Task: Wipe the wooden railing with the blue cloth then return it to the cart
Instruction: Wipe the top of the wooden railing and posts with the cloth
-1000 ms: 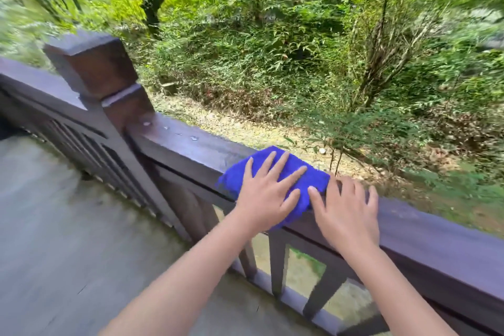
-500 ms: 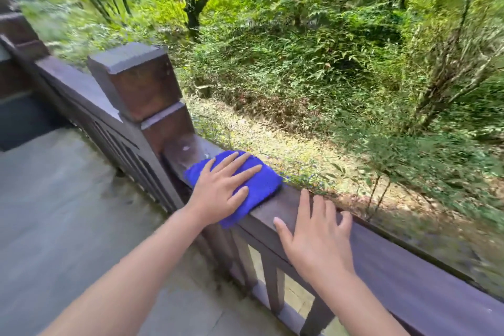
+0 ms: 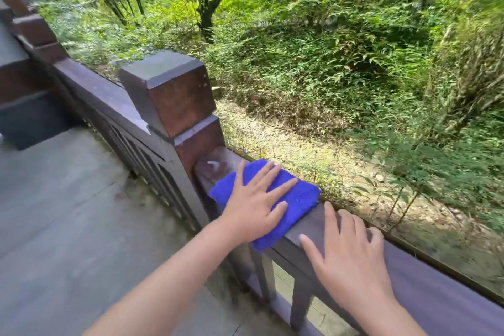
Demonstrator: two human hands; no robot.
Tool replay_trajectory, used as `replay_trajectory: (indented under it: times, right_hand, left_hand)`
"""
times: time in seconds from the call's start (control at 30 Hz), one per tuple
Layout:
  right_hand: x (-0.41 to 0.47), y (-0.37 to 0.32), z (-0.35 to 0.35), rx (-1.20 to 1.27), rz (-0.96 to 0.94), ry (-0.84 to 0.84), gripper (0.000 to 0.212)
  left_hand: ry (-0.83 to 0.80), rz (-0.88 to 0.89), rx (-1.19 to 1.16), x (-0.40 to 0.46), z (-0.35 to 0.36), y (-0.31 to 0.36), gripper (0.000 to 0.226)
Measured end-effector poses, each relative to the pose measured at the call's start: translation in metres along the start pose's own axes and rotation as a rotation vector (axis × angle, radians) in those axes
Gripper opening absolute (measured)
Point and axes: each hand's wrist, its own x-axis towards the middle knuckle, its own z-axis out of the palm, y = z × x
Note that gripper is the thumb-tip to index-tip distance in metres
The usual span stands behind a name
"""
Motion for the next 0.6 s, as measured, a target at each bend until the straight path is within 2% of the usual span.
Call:
replay_trajectory:
  times: [0.07, 0.17, 0.33, 0.47, 0.6]
  right_hand:
    - [0.000, -0.003, -0.004, 0.006, 0.024, -0.025, 0.085]
    - [0.000, -0.008, -0.008, 0.017, 0.072, -0.064, 0.093]
    - [0.012, -0.025, -0.002, -0.069, 0.084, -0.058, 0.101]
    - [0.018, -0.030, 0.006, -0.092, 0.078, -0.041, 0.084]
    - [0.018, -0.028, 0.008, -0.086, 0.064, -0.053, 0.079]
  left_hand:
    - [0.028, 0.131, 0.069, 0.005, -0.006, -0.025, 0.050]
    - [0.022, 0.122, 0.158, 0.012, -0.010, -0.067, 0.048]
    - [-0.044, -0.062, 0.127, 0.015, -0.012, -0.119, 0.049]
    - [0.033, -0.237, -0.092, 0.011, -0.006, -0.105, 0.048]
    - [0.055, -0.447, -0.143, 0.012, -0.006, -0.083, 0.052]
